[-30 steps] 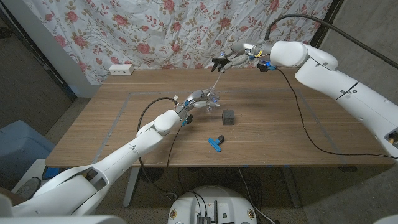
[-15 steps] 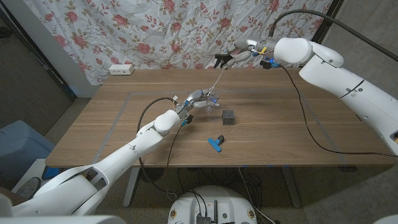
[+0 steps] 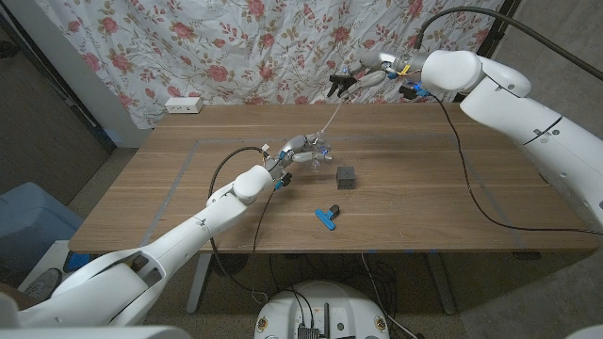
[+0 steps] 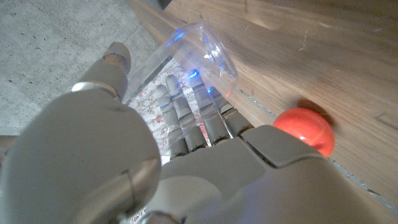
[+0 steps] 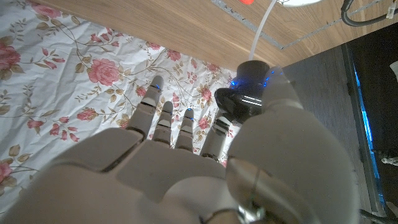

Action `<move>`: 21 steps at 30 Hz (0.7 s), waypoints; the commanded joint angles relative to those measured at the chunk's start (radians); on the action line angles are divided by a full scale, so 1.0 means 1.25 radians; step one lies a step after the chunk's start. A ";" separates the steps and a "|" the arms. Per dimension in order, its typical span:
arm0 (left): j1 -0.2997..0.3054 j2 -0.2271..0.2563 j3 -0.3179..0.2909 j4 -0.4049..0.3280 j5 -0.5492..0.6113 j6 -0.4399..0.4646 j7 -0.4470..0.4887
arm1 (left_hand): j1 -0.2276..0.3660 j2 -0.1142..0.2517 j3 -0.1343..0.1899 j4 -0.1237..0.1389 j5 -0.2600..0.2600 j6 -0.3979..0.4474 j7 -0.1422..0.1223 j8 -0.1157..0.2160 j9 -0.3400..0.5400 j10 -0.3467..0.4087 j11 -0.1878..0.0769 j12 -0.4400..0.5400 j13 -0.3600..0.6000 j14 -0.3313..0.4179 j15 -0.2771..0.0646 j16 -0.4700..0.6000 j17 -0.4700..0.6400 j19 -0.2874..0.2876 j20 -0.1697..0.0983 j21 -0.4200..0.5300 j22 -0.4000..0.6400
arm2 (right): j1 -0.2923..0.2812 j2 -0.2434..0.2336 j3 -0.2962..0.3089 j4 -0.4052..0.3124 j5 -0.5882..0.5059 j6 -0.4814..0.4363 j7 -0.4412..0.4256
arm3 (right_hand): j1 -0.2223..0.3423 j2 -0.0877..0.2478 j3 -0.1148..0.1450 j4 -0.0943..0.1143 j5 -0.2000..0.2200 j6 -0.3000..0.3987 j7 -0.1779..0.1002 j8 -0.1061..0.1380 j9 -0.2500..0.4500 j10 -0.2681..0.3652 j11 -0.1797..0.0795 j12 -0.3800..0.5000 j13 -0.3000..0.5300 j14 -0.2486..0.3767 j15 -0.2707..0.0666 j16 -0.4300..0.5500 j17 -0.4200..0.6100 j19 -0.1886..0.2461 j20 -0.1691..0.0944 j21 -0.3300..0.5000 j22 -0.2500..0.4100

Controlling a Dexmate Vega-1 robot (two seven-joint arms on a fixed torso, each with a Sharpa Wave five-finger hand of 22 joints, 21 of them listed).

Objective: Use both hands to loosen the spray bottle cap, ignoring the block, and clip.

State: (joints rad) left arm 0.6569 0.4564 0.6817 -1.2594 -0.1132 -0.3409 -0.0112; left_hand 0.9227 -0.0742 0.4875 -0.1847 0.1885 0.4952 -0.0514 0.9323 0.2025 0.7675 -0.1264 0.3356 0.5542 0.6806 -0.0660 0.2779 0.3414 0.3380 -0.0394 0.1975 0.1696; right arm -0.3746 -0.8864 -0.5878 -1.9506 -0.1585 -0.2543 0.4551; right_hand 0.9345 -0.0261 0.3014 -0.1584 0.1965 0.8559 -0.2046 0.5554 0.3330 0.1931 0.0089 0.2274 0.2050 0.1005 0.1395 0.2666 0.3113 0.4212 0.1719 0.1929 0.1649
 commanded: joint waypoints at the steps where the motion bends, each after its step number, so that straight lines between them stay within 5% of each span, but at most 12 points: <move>1: -0.006 0.001 0.002 0.000 0.000 0.005 -0.006 | -0.096 0.165 0.004 0.003 0.002 0.011 0.006 0.005 0.002 0.006 -0.001 0.006 0.002 0.002 -0.075 0.004 0.002 0.006 -0.018 -0.001 0.002 | 0.002 -0.015 0.011 -0.009 0.002 -0.009 -0.006 | 0.007 0.008 0.006 -0.001 0.000 0.014 -0.008 0.006 0.020 0.005 0.004 0.000 -0.001 0.004 -0.002 0.004 0.001 0.002 0.001 -0.002 0.003; 21: 0.023 0.019 -0.013 -0.040 -0.004 0.016 0.016 | -0.094 0.162 -0.003 0.006 0.001 0.008 -0.004 0.004 0.003 0.004 -0.011 0.008 0.007 -0.006 -0.077 0.004 0.008 0.010 0.013 0.001 0.003 | -0.020 -0.045 0.040 -0.039 0.003 -0.050 -0.033 | 0.009 0.013 0.009 -0.001 0.001 0.009 -0.004 0.008 0.020 0.009 0.003 -0.003 -0.001 0.009 -0.003 0.005 0.002 0.002 0.001 -0.003 0.003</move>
State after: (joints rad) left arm 0.6616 0.4676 0.6807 -1.2803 -0.1117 -0.3257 -0.0070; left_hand 0.9227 -0.0742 0.4835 -0.1807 0.1885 0.4953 -0.0515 0.9311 0.2024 0.7676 -0.1340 0.3407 0.5587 0.6799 -0.0668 0.2779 0.3460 0.3471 -0.0303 0.1975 0.1696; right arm -0.3857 -0.9240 -0.5556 -1.9825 -0.1558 -0.2829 0.4318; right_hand 0.9415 -0.0192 0.3041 -0.1614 0.1928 0.8559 -0.2046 0.5595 0.3330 0.1967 0.0125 0.2274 0.2050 0.1077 0.1322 0.2666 0.3113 0.4212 0.1718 0.1929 0.1649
